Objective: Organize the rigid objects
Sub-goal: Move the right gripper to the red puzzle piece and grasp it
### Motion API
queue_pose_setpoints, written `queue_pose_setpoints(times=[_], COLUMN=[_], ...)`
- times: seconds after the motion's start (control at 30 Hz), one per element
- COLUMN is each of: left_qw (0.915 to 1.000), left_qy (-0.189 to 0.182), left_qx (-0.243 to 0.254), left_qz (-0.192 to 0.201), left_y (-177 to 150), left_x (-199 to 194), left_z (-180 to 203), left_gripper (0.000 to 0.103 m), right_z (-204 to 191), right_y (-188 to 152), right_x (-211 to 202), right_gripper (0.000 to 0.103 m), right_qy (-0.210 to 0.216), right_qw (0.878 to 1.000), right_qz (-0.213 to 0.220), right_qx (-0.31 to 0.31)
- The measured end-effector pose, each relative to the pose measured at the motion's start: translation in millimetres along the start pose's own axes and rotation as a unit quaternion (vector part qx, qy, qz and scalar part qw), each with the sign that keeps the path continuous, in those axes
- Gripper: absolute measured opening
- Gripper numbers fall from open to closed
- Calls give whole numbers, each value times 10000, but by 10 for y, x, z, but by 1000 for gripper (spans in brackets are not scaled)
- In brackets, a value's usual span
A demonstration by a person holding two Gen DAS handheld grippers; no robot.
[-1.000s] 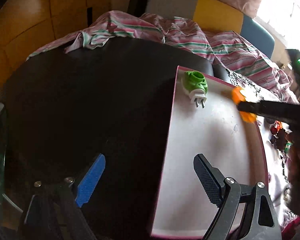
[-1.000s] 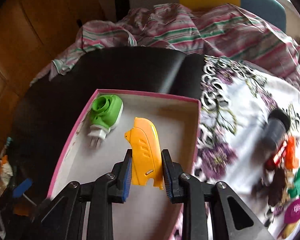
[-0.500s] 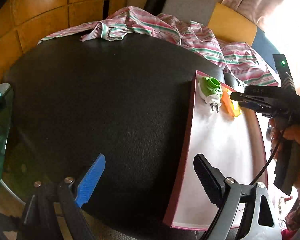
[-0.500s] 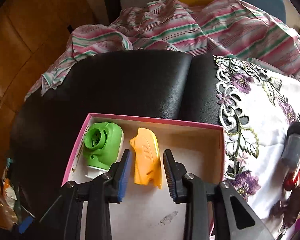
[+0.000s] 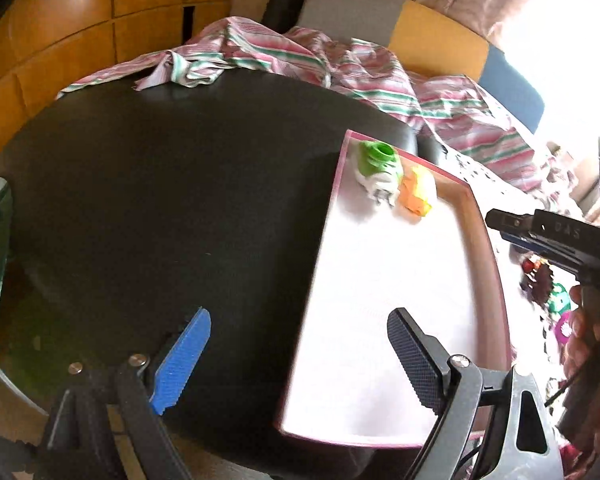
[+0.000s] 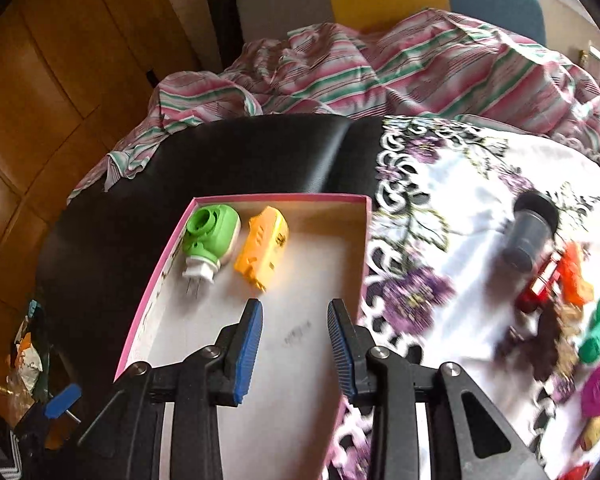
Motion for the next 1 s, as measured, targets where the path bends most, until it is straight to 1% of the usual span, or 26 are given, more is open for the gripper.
queue_pose_setpoints(times=[0.13,0.23,0.4,0.53,0.63,0.7,0.77,0.87,0.93,1.0], left_qw=[9998,9994,9980,9955,9937,9925,9914,9892,9874,9859], left_qy=[-133,-221,-411,-536,-586,-643,-681,-727,-766,-776], left_qx=[133,251,461,761,943,1015,1088,1246,1350,1456], left_qz=[-59,-84,-140,-165,-162,-205,-252,-270,-296,-297], left_y=[-71,-135,-247,-360,-434,-486,-535,-604,-652,-690], left_x=[-15,-34,-81,-131,-163,-171,-180,-201,-212,-226], left_z=[120,237,439,649,789,868,934,1047,1128,1185], left_gripper=[91,91,91,91,91,91,91,91,91,91], right_z=[61,180,523,940,1329,1616,1856,2118,2203,2241], right_y=[-211,-406,-777,-1082,-1345,-1546,-1719,-1944,-2040,-2069], right_x=[-201,-362,-699,-955,-1130,-1252,-1348,-1417,-1405,-1384], right_gripper=[34,34,34,35,35,35,36,38,39,41], right_qy=[-135,-192,-551,-946,-1311,-1581,-1726,-1672,-1631,-1421], right_qw=[9999,9997,9981,9942,9866,9765,9649,9519,9462,9459], right_qz=[39,45,18,-90,-304,-530,-698,-790,-887,-810], right_qx=[37,137,270,496,924,1367,1854,2444,2650,2801])
Point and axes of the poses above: each gripper's, at about its wrist camera, not at the fingertips, and x roughly the way its jaws point, z to its right, y to its top, the point moved 6 cm from there along x, roughly the way its jaws point, and after that the axes turned 12 degrees about -x, right-handed, at the moved point
